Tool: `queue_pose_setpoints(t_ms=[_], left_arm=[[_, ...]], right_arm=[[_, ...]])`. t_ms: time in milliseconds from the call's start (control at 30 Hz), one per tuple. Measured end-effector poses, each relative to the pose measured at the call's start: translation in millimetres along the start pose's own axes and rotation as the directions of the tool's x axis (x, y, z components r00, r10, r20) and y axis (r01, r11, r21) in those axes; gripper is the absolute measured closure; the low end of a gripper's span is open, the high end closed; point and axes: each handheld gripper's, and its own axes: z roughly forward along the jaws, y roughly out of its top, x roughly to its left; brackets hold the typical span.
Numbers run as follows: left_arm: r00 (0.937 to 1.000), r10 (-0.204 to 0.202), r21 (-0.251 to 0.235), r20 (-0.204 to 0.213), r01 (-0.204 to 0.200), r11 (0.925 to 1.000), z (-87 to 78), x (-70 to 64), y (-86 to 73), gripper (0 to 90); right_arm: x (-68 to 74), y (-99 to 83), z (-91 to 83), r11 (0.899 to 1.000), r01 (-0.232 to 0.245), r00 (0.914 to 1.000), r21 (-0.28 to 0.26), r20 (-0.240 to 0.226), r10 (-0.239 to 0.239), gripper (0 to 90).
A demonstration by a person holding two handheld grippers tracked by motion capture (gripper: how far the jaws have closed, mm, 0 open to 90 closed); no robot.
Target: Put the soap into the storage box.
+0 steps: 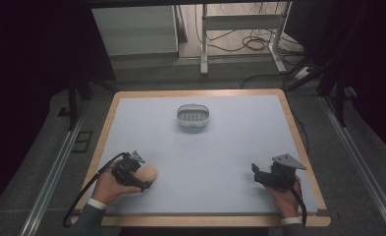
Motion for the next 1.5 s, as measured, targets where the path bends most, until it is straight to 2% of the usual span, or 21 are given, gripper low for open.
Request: queue_pose_setpoints(t_ms=[233,467,500,533,700,867,1167,1500], left_arm=[[0.9999,-0.009,0.02,-0.009,0.01,0.9998,2.8,1.3,2.0,24.6],[0.9998,-0.014,0.026,-0.014,0.014,0.9996,5.0,0.5,3.2,26.8],[0.9999,-0.007,0.016,-0.015,0.007,0.9998,4.2,0.0,3.0,31.4],[0.9999,-0.007,0.016,-0.015,0.007,0.9998,4.2,0.0,3.0,32.0],[0.9998,0.004,0.017,-0.021,-0.004,0.9998,3.2,0.8,2.6,32.4],[1.0,0.001,-0.005,-0.004,-0.001,1.0,-2.4,3.3,3.3,32.5],[1.0,-0.008,-0.035,-0.002,0.008,0.9994,-13.3,7.3,9.1,32.5],[1.0,0.003,-0.036,0.002,-0.003,0.9993,-15.8,9.0,15.2,32.5]], right_arm=[[-0.1,0.0,0.0,1.0,-0.001,1.0,-0.001,0.0,0.001,6.6],[-0.1,0.0,0.0,1.0,-0.005,1.0,0.0,0.001,0.005,6.6],[-0.1,0.0,0.0,1.0,-0.005,1.0,0.001,0.002,0.005,6.6],[-0.1,0.0,0.0,1.0,-0.005,1.0,0.001,0.002,0.005,6.6],[-0.2,0.0,0.0,1.0,-0.008,1.0,0.001,0.002,0.008,6.6],[-0.2,0.1,0.1,1.0,-0.008,1.0,0.003,0.004,0.008,6.6],[-0.2,0.1,0.1,1.0,-0.008,1.0,0.004,0.005,0.008,6.6],[-0.5,0.1,0.1,1.0,-0.012,0.9999,0.004,0.004,0.012,6.6]])
